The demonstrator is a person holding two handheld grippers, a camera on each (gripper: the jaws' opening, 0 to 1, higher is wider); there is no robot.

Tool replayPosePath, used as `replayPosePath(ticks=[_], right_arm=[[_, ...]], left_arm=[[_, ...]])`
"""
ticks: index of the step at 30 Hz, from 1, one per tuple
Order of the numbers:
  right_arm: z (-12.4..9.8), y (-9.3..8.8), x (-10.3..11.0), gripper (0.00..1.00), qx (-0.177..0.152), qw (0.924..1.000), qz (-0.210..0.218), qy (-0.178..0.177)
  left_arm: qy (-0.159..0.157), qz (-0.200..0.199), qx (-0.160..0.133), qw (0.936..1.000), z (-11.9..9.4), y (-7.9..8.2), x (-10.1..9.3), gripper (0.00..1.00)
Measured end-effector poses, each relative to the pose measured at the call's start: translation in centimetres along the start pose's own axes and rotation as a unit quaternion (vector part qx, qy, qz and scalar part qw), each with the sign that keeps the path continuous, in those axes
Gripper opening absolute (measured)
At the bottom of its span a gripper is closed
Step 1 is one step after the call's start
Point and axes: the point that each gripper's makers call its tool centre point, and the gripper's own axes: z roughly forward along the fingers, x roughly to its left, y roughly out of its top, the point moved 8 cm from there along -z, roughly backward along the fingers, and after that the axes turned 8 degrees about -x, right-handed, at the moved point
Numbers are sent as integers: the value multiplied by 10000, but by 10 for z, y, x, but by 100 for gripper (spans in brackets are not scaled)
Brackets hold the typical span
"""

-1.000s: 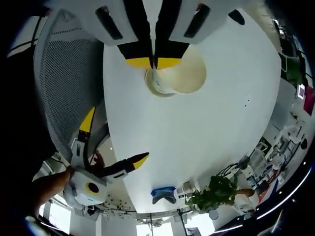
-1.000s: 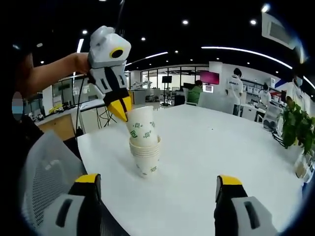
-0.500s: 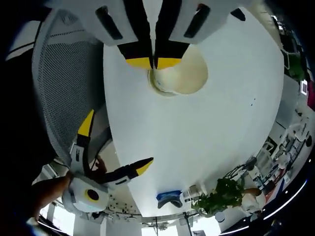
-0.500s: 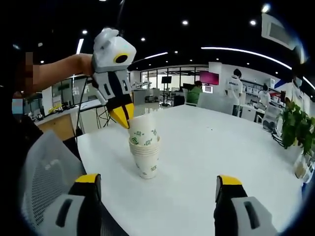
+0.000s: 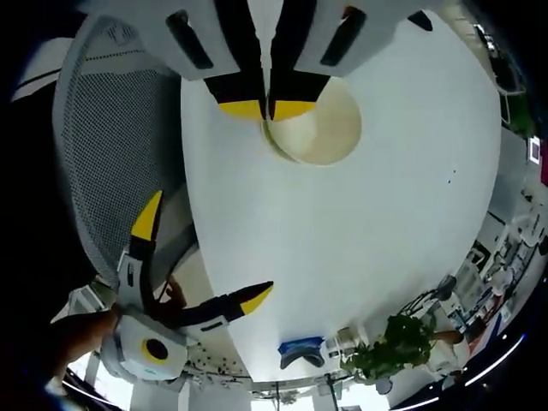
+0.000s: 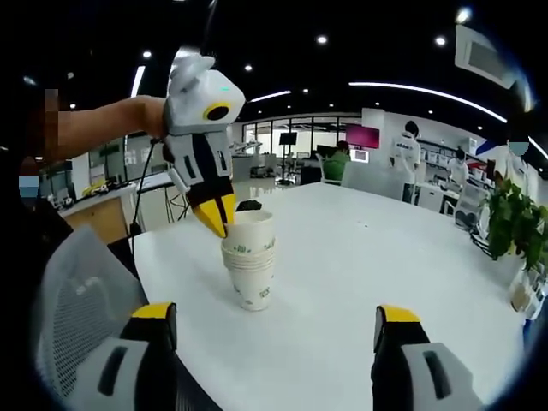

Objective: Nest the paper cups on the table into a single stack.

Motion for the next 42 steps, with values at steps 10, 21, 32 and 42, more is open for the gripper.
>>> replayPosePath(ticks=[10, 21, 32, 42], right_arm=[[0, -1, -1, 97, -2, 10000, 4, -12], [1, -2, 1, 96, 73, 9999, -24, 67], [2, -4, 3, 96, 153, 9998, -83, 102], [2, -4, 2, 96, 184, 9998, -100, 60]], left_arm=[[-192, -64, 81, 9998, 12, -1, 0, 0], [-365, -128, 81, 9992, 13, -3, 4, 0], [-541, -99, 71, 9985, 10, -4, 3, 1], [-658, -48, 198, 9976, 12, -5, 4, 1]])
